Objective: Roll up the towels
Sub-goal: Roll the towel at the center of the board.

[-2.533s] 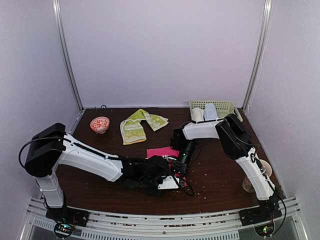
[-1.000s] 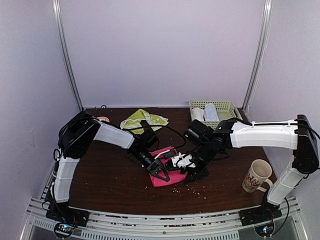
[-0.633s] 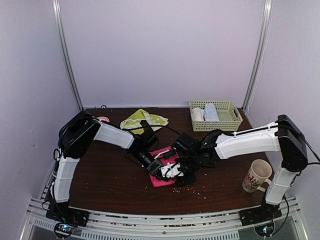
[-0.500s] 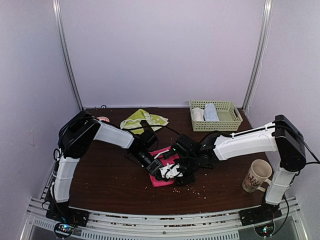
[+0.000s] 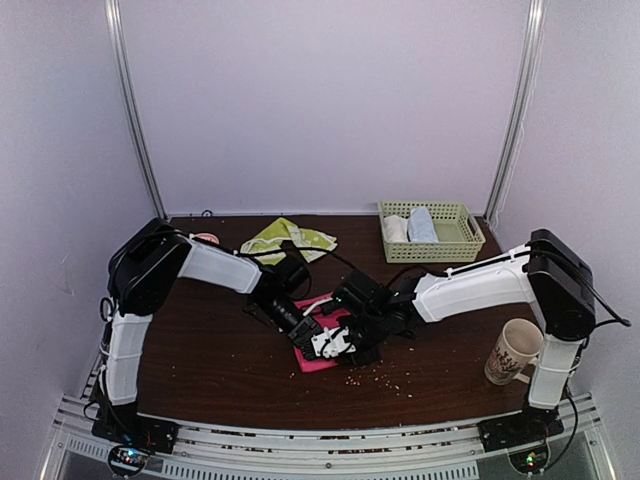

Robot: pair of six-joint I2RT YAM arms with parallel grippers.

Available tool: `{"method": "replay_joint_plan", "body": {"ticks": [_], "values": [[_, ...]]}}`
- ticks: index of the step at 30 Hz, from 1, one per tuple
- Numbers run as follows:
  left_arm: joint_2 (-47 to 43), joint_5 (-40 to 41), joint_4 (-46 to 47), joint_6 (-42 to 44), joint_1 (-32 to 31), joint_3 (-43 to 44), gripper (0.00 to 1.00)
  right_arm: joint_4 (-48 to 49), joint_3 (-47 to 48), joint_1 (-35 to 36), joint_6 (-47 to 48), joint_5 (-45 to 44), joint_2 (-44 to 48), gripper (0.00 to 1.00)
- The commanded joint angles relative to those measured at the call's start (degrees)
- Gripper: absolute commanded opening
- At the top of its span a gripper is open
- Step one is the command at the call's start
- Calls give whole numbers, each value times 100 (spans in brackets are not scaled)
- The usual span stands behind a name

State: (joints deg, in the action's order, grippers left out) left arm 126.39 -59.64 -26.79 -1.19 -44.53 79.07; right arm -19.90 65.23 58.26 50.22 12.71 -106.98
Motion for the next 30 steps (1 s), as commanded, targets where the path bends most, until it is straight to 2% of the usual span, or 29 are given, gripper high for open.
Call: {"method": "replay_joint_plan", "body": {"ticks": [1,6,8,12,15,16,17,20,22,26,30], "values": [[-842,820,392,-162,425,-425,31,-1182,253,46,210,183,-807,19],[-1827,1389,930,-453,876,-1005,41,-2637,904,45,312,966,-1097,15],[-2128,1610,1021,-461,977,-1139,42,-3162,1149,46,291,1252,-1208,15],[-2820,2699,1138,-457,993,-1332,42,-4145,1840,27,14,1782,-1397,14],[-3470,3402,1383,-362,939,-1579,41,-5177,2822,-119,-154,2213,-1997,14],[-3770,3668,1504,-223,841,-1712,41,-5690,3193,-199,-187,2380,-2300,15],[-4114,4040,1669,-21,662,-1879,42,-5784,3497,-293,-422,2522,-2534,15],[-5153,5292,2323,606,-252,-2625,48,-5797,4094,-439,-749,2482,-3077,15],[-5530,5810,2415,811,-716,-2824,51,-5797,4525,-533,-1127,2408,-3514,15],[-5594,5904,1913,888,-1172,-2676,51,-5797,5452,-898,-1668,2704,-4306,15],[-5280,5672,1788,1010,-1696,-2790,51,-5795,5908,-1157,-1872,2841,-4693,16]]}}
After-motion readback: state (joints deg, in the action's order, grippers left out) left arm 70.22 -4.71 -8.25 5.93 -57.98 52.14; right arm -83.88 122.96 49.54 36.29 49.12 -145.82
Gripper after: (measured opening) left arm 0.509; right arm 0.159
